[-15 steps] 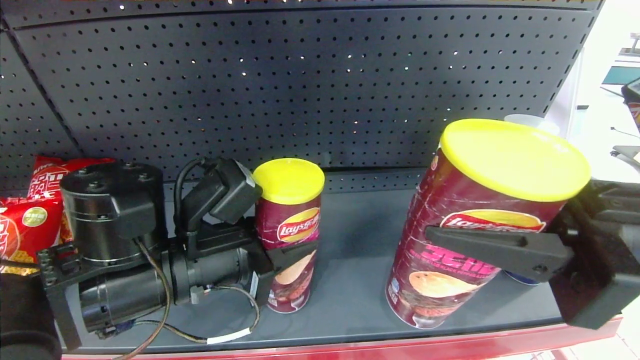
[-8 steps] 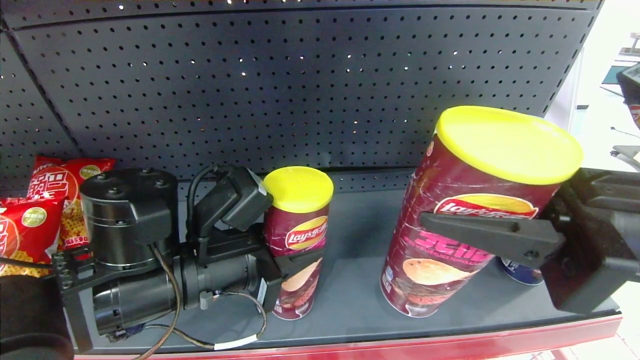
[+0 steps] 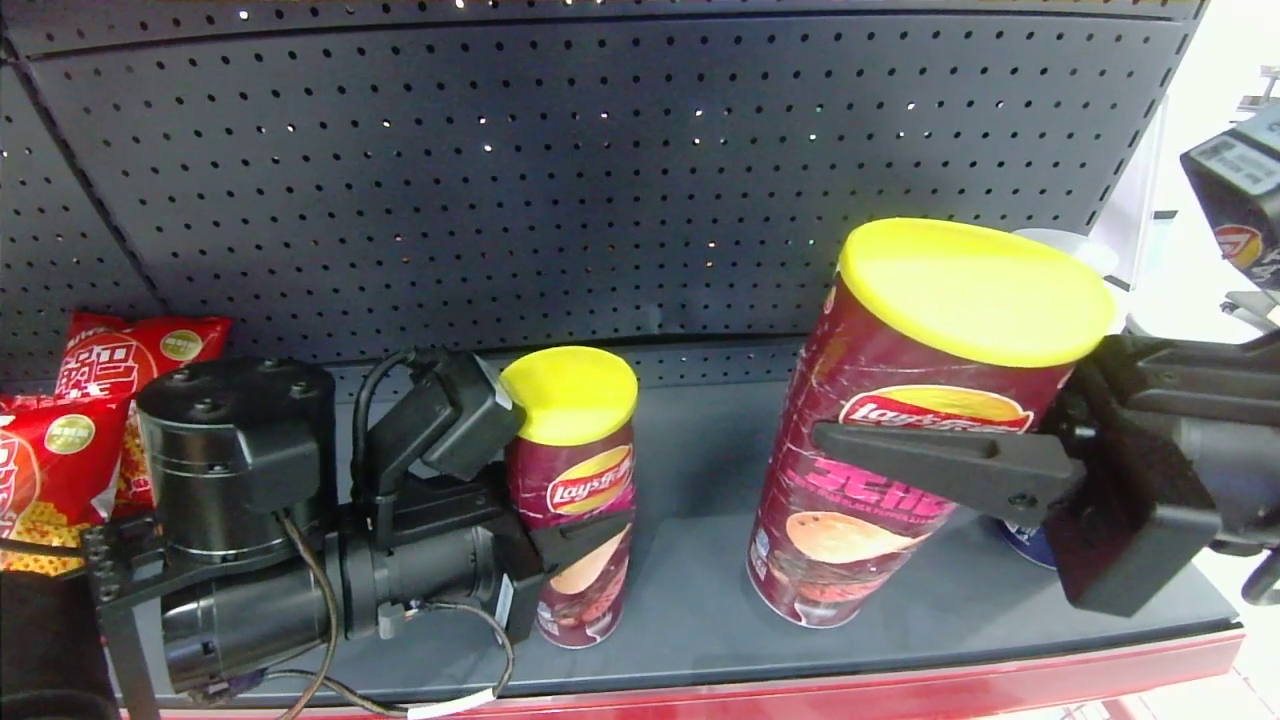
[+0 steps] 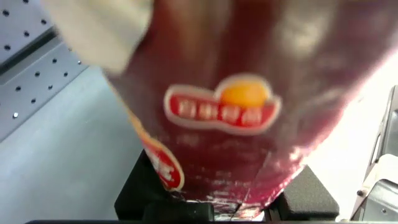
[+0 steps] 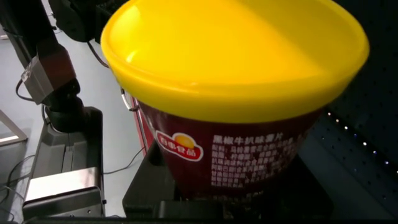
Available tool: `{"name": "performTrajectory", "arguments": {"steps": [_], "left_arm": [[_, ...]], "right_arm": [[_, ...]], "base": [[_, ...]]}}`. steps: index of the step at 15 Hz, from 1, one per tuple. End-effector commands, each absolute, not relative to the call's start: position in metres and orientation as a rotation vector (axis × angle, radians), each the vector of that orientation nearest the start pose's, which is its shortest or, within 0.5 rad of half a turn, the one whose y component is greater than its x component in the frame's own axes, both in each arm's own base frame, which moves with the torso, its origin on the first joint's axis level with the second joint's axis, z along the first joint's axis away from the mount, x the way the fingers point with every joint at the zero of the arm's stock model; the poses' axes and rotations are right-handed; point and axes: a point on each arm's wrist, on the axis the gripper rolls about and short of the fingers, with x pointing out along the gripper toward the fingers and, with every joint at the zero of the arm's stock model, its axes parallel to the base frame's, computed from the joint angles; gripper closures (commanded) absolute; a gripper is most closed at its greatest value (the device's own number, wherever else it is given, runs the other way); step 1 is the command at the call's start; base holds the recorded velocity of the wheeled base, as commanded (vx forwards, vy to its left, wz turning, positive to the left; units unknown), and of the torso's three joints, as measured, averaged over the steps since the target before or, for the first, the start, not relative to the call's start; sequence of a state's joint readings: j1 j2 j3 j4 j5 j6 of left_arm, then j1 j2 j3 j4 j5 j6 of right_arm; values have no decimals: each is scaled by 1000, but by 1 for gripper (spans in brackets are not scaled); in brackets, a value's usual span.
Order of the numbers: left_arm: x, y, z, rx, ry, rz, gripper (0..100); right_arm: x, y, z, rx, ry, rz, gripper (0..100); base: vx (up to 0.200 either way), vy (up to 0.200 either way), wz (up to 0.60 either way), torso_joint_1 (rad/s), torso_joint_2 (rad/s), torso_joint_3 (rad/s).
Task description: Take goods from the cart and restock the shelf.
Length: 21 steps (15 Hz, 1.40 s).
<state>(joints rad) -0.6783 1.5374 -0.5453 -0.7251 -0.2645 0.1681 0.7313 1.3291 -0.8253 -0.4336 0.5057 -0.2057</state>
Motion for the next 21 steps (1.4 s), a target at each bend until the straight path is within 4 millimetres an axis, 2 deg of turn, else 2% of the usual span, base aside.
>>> {"name": "performTrajectory", "arguments": {"steps": [1,5,14,21], "left_arm": [[188,-153,170,209,187,-940,100],[189,-146,175,201,166,-913,100],[186,-147,179,200,149,-923,100],[178,-159,174,185,178,-978,100]], "right_arm": [[155,154,265,-189,-49,1241,100],[156,154,264,-189,-44,1242,100],[155,154,264,-191,-47,1243,100],[154,154,265,-190,-50,1246,100]], "base": [[0,0,0,0,0,0],[0,0,0,0,0,0],[0,0,0,0,0,0],[0,0,0,0,0,0]]}}
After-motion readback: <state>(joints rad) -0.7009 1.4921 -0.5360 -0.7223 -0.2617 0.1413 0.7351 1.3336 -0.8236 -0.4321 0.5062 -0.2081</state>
